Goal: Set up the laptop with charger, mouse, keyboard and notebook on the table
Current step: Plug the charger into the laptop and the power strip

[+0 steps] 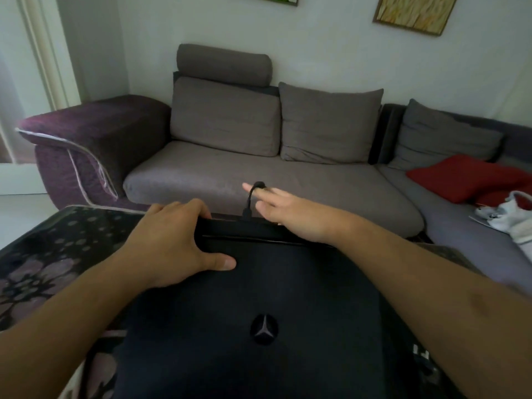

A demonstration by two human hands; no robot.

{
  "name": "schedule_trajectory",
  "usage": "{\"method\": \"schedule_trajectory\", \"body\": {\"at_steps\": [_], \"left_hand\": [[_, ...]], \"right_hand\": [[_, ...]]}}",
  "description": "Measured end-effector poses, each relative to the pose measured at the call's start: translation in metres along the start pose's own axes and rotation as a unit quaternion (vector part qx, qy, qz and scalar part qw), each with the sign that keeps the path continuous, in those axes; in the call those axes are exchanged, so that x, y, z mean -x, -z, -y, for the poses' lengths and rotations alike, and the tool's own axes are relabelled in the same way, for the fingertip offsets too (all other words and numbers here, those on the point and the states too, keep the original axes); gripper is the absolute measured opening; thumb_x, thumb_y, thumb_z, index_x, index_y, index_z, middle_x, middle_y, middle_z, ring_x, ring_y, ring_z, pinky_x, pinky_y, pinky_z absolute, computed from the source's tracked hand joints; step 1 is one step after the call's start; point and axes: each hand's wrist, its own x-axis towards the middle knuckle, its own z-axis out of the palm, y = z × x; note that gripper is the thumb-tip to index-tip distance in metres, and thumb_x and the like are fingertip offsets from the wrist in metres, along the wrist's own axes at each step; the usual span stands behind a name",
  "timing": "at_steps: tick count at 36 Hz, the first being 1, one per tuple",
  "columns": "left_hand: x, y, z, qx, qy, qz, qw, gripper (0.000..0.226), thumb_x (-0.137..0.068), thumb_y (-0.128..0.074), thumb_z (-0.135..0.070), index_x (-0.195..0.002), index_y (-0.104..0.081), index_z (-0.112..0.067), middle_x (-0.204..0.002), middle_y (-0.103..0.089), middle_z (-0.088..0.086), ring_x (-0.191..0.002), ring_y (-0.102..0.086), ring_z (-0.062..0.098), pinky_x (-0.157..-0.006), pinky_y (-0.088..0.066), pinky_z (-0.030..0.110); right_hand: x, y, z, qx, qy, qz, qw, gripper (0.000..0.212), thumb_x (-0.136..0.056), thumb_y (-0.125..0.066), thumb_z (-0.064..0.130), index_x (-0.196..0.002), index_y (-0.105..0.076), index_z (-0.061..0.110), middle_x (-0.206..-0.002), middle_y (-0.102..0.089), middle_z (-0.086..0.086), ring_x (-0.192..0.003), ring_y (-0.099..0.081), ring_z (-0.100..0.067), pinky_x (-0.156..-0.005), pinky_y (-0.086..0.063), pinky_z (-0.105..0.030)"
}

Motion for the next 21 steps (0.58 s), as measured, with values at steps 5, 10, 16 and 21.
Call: {"method": "schedule_trajectory", "body": {"at_steps": [5,10,16,21], "left_hand": [[-0.03,-0.021,0.011,0.032,0.029,0.087,0.995,0.081,-0.059,-0.08,-0.078,-0.121,-0.053,-0.035,-0.115,-0.063,-0.011,-0.102,-0.06,0.01,-0.094,-0.055,0.038],[-0.054,-0.05,0.028,0.061,0.059,0.159,0.984,0.105,-0.041,-0.075,-0.091,-0.127,-0.057,-0.033,-0.121,-0.061,-0.009,-0.105,-0.061,0.011,-0.098,-0.055,0.041],[-0.068,-0.079,0.04,0.071,0.07,0.203,0.974,0.105,-0.052,-0.076,-0.083,-0.138,-0.053,-0.028,-0.131,-0.055,-0.006,-0.115,-0.057,0.014,-0.102,-0.051,0.038],[-0.07,-0.092,0.047,0.078,0.066,0.211,0.972,0.106,-0.044,-0.07,-0.091,-0.131,-0.057,-0.031,-0.13,-0.058,-0.008,-0.114,-0.058,0.011,-0.102,-0.051,0.037]], "right_hand": [[-0.037,-0.034,-0.034,0.132,-0.062,-0.054,0.988,0.054,-0.106,-0.024,0.061,-0.158,-0.009,0.061,-0.175,-0.002,0.013,-0.16,-0.018,-0.026,-0.126,-0.024,-0.05],[-0.061,-0.054,-0.073,0.082,-0.133,-0.072,0.985,0.071,-0.103,-0.042,0.061,-0.164,-0.007,0.049,-0.171,0.022,0.02,-0.161,0.009,-0.022,-0.127,-0.016,-0.059],[-0.069,-0.055,-0.133,0.114,-0.225,-0.076,0.965,0.058,-0.097,-0.054,0.035,-0.155,-0.044,0.031,-0.169,-0.021,-0.002,-0.148,-0.036,-0.033,-0.115,-0.041,-0.048],[-0.048,-0.046,-0.171,0.14,-0.278,-0.105,0.944,0.028,-0.088,-0.062,0.015,-0.114,-0.072,0.008,-0.117,-0.069,-0.011,-0.112,-0.065,-0.032,-0.089,-0.056,-0.034]]}}
